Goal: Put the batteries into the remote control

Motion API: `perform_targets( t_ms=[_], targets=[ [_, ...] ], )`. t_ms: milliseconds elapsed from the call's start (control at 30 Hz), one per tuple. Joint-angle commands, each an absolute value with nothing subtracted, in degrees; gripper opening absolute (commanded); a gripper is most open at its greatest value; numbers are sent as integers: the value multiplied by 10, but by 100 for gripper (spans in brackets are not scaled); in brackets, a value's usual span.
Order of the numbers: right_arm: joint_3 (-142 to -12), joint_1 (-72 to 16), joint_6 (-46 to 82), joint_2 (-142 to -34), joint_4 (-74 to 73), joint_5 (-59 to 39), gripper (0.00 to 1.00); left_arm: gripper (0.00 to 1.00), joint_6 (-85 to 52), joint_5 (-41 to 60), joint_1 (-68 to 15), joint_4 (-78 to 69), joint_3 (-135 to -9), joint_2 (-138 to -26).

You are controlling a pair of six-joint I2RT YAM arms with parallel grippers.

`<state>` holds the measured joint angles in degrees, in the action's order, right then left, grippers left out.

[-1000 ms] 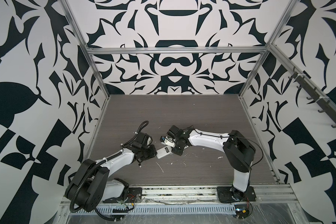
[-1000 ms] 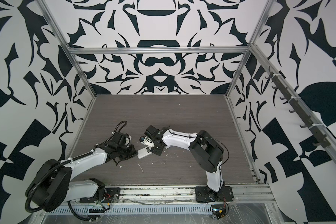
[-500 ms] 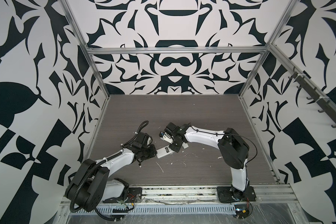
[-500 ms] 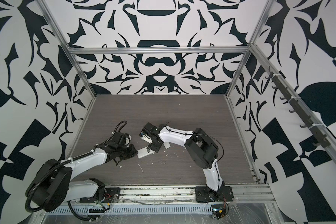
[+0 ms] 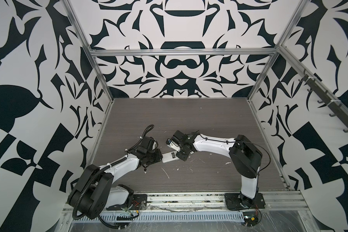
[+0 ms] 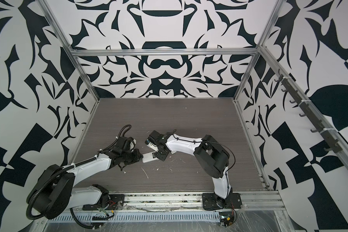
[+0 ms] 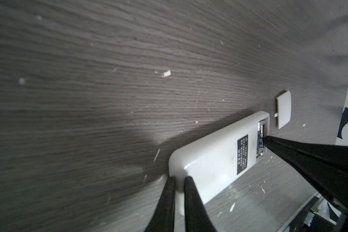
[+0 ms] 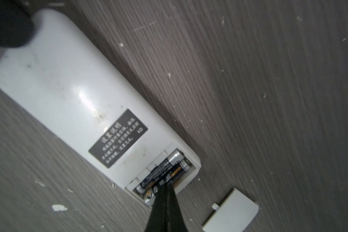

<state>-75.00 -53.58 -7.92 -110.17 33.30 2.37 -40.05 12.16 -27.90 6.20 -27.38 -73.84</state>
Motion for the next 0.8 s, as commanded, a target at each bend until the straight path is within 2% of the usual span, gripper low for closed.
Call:
perform_targets(
  t_ms=[0,767],
  targets=[
    [-739,-558,-62,-1108,358,22,0,14,-395,114,-283,69,-256,-741],
    [-748,-586,21,-1154,373,89,0,13,-398,115,-283,70,-255,-737]
  ],
)
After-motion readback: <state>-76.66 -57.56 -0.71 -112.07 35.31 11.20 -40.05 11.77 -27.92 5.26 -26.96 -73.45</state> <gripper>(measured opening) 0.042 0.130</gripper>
